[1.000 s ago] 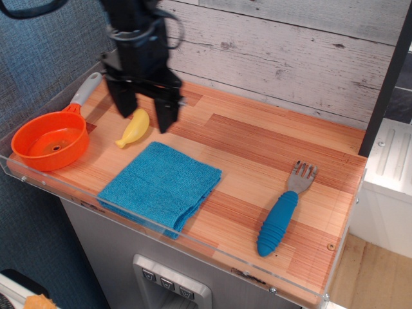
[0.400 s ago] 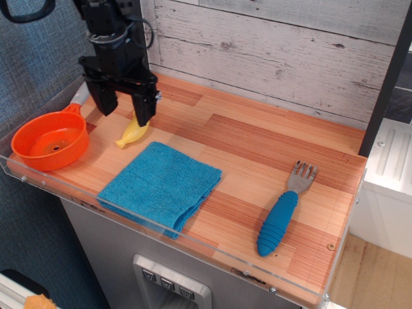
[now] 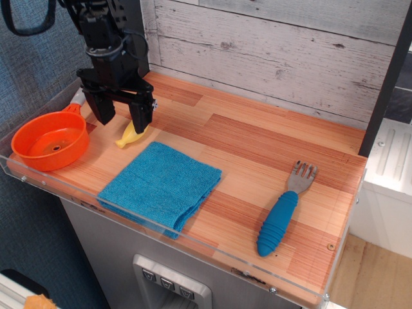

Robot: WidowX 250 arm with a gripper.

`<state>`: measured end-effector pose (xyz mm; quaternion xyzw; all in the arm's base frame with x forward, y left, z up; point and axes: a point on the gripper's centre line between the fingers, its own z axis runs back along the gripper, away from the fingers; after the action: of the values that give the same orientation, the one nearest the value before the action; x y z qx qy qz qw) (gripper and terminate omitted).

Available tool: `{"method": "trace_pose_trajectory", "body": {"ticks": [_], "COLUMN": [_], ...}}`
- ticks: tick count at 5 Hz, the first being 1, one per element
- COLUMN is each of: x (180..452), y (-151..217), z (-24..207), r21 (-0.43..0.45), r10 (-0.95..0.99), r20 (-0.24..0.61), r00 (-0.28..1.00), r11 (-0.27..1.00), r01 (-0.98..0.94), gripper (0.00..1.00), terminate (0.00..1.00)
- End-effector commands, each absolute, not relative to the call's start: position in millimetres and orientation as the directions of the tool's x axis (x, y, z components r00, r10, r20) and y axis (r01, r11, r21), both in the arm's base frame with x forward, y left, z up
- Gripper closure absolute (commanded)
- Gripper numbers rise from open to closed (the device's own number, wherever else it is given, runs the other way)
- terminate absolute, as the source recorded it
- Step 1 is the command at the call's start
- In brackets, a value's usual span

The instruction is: Move the banana and place it behind the fork

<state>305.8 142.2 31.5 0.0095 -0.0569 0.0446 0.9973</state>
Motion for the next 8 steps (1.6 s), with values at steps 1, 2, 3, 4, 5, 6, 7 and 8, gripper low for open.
{"method": "trace_pose_trajectory", "body": {"ticks": [1, 2, 3, 4, 5, 6, 7, 8], "x": [313.9, 314.2, 314.5, 314.5, 314.7, 315.1, 315.3, 316.7], "y": [145.6, 145.7, 145.6, 145.1, 143.9, 142.8, 139.9, 132.1], "z": [30.3, 27.0, 25.0, 24.2, 21.6, 20.9, 27.8, 44.9], "r21": [0.018, 0.013, 0.011, 0.018, 0.020, 0.021, 0.034, 0.041], "r10": [0.077, 0.076, 0.079, 0.081, 0.079, 0.081, 0.066, 0.026], "r20": [0.142, 0.134, 0.136, 0.136, 0.132, 0.135, 0.150, 0.178], "r00": [0.987, 0.988, 0.988, 0.987, 0.988, 0.988, 0.986, 0.984], "r11": [0.997, 0.997, 0.997, 0.996, 0.996, 0.996, 0.997, 0.999], "r01": [-0.081, -0.078, -0.081, -0.084, -0.082, -0.085, -0.072, -0.034], "gripper": [0.00, 0.00, 0.00, 1.00, 1.00, 1.00, 1.00, 1.00], "terminate": [0.00, 0.00, 0.00, 0.00, 0.00, 0.00, 0.00, 0.00]}}
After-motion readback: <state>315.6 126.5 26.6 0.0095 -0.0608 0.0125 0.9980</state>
